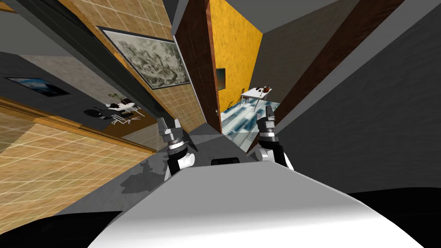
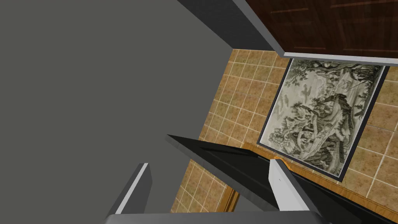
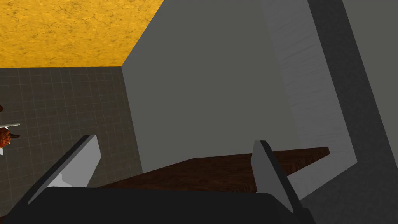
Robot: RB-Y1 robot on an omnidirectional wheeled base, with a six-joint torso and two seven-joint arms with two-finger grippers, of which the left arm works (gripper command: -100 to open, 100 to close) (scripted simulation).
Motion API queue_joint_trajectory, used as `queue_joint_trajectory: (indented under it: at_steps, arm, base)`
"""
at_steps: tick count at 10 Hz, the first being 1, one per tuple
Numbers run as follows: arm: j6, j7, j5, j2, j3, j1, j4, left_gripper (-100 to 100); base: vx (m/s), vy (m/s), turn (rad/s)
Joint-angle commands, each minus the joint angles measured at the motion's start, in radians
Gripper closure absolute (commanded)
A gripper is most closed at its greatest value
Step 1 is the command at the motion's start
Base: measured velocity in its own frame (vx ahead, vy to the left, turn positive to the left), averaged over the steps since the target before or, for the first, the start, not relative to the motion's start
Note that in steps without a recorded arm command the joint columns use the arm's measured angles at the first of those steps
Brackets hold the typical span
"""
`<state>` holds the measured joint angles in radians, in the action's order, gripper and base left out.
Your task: Push the door open
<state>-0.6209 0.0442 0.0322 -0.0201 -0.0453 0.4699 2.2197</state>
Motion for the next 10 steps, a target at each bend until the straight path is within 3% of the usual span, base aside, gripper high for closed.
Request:
queue_joint_trajectory:
  at_steps: [1, 10]
  arm:
    - [-0.005, 0.003, -0.005, 0.011, 0.004, -0.016, -0.040, -100]
    - [-0.027, 0.017, -0.028, 0.048, 0.022, -0.093, -0.234, -100]
  base:
    - [0.074, 0.034, -0.082]
    - [0.090, 0.054, -0.086]
